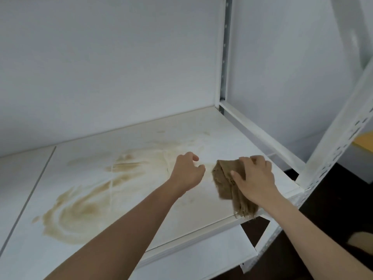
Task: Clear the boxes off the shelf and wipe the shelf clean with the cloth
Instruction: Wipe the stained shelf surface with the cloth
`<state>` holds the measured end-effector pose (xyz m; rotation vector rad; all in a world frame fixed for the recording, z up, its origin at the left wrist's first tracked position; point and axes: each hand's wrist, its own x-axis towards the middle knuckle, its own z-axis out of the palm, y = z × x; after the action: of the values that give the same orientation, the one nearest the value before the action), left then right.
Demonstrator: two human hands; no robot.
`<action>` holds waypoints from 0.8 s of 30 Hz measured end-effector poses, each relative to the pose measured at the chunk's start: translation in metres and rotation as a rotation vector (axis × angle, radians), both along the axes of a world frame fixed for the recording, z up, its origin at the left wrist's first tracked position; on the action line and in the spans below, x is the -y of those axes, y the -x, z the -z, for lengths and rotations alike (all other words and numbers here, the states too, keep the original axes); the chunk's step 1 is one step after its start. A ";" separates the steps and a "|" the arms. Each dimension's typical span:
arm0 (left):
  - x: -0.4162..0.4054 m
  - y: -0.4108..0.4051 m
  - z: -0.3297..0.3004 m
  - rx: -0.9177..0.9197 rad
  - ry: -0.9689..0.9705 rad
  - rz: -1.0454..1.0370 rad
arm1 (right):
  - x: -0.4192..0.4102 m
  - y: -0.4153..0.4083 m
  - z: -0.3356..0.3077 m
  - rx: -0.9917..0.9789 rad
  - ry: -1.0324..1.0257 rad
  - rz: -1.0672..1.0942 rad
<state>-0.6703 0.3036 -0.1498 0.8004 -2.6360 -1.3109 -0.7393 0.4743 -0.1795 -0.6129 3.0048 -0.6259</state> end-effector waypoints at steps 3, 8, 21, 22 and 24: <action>0.001 0.001 0.018 0.000 0.225 0.078 | 0.010 -0.004 0.021 -0.028 -0.073 -0.030; -0.005 0.005 0.026 -0.105 0.335 0.251 | 0.022 0.010 0.041 -0.019 -0.201 -0.062; -0.038 0.071 0.016 0.106 0.518 0.599 | 0.038 0.082 0.045 -0.031 -0.270 -0.198; -0.039 0.078 0.015 0.123 0.564 0.580 | 0.039 0.088 0.045 -0.020 -0.300 -0.210; -0.041 0.091 0.015 0.138 0.654 0.550 | 0.042 0.098 0.043 0.000 -0.338 -0.224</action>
<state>-0.7613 0.3445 -0.1644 0.0726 -3.2162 -0.3595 -0.8369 0.4321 -0.2224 -0.9004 2.8809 -0.1029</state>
